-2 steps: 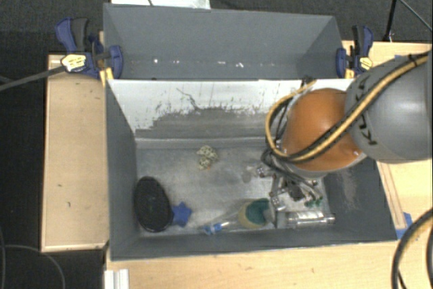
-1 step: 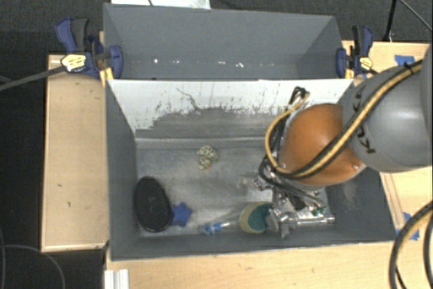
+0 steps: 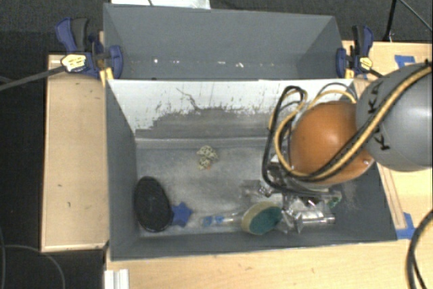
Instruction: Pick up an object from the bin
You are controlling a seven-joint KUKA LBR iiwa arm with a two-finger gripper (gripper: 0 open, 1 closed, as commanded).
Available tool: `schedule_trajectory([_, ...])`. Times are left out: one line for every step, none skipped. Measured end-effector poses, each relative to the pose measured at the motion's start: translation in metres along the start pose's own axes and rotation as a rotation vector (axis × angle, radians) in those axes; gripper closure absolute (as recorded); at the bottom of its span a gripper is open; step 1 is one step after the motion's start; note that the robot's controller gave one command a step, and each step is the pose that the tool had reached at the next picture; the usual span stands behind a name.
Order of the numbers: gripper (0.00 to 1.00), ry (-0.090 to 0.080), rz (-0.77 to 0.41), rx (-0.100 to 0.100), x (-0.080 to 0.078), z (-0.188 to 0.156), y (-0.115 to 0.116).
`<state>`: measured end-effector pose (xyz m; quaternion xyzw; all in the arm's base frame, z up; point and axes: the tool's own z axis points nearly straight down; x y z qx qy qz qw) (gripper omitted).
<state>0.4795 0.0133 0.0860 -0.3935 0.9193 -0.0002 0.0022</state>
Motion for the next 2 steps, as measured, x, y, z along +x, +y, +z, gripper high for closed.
schedule_trajectory([1.0, -0.004, 0.004, 0.002, -0.001, 0.0, -0.001])
schedule_trajectory([1.0, -0.003, -0.015, 0.005, -0.002, -0.151, -0.016])
